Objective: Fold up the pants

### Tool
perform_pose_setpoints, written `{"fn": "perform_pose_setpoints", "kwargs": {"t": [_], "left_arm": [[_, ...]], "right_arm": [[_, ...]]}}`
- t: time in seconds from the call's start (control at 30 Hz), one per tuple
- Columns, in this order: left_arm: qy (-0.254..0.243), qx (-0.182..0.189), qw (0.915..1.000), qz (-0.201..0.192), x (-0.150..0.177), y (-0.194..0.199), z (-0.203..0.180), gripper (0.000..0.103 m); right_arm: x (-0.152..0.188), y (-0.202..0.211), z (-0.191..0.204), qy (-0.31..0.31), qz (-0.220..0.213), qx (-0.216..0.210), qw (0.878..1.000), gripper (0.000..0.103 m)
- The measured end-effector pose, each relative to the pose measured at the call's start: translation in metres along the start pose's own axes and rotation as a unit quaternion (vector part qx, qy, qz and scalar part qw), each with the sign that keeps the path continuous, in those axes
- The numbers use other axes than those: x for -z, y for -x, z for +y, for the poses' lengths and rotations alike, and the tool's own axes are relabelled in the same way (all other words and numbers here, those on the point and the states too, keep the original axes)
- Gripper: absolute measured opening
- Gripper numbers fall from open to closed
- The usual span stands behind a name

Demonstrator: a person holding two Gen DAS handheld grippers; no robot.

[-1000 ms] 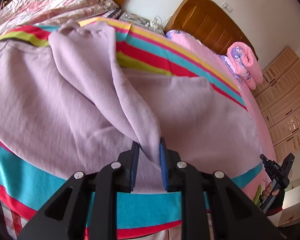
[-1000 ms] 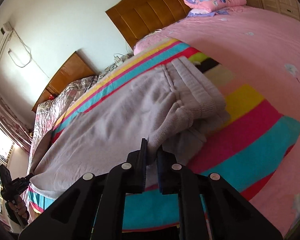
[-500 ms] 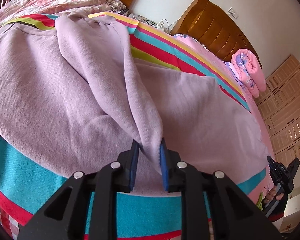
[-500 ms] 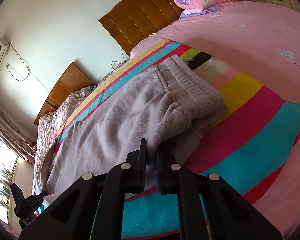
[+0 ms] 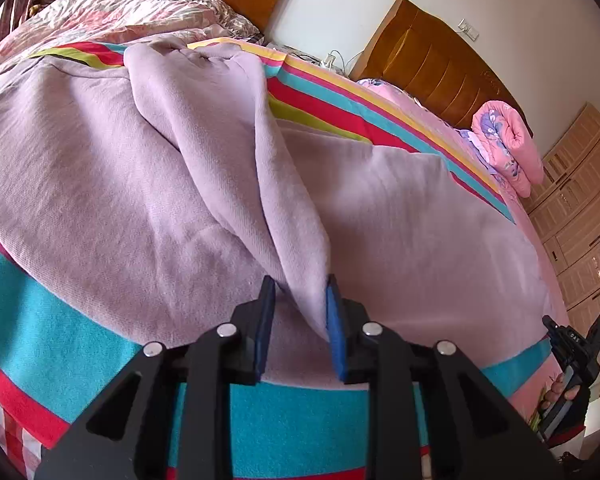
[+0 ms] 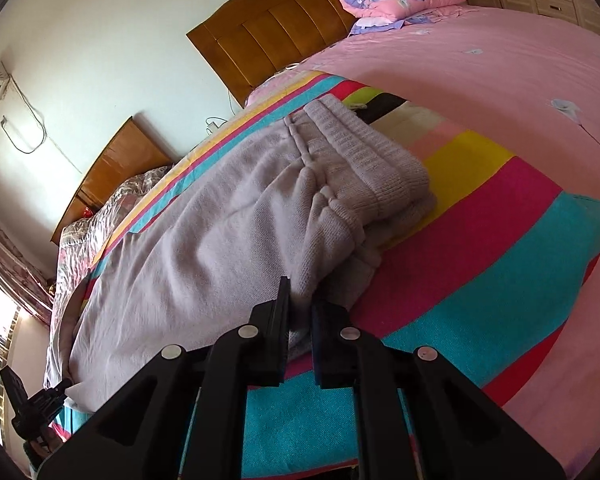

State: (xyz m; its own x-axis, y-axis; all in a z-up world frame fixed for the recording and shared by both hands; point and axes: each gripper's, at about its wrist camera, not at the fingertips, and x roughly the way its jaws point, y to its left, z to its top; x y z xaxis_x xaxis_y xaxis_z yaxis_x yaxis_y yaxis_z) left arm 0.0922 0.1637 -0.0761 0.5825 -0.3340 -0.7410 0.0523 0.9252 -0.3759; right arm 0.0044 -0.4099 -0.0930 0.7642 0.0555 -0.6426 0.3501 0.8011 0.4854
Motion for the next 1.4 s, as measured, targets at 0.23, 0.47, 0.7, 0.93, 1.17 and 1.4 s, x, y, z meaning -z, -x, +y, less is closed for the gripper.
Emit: {"fn": "perform_pose_setpoints", "kwargs": {"t": [0.23,0.47,0.7,0.93,1.17,1.4], "left_arm": [[-0.025,-0.075,0.9901,-0.116,-0.012,0.054,-0.006,0.085],[-0.14,-0.12,0.9736,-0.135,-0.068,0.056,-0.077,0.101],[-0.039,-0.11,0.9924,-0.038,-0.106,0.007,-0.026,0.094],[-0.041,-0.122,0.9912,0.03,-0.184,-0.057,-0.001,0.083],[-0.03,-0.147,0.9816,0.117,-0.236,-0.148,0.032,0.068],[-0.016,-0.072,0.9944,-0.076,-0.22,-0.035,0.069,0.005]], "right_arm": [[-0.008,0.054,0.014,0.043,-0.06,0.054,0.996,0.065],[-0.013,0.031,0.124,0.213,-0.034,-0.014,0.976,0.065],[0.019,-0.036,0.26,0.373,0.021,-0.102,0.922,0.064],[0.031,-0.087,0.337,0.396,0.059,-0.147,0.904,0.064],[0.043,-0.119,0.365,0.392,0.1,-0.163,0.9,0.064],[0.044,-0.147,0.393,0.444,0.124,-0.18,0.869,0.064]]}}
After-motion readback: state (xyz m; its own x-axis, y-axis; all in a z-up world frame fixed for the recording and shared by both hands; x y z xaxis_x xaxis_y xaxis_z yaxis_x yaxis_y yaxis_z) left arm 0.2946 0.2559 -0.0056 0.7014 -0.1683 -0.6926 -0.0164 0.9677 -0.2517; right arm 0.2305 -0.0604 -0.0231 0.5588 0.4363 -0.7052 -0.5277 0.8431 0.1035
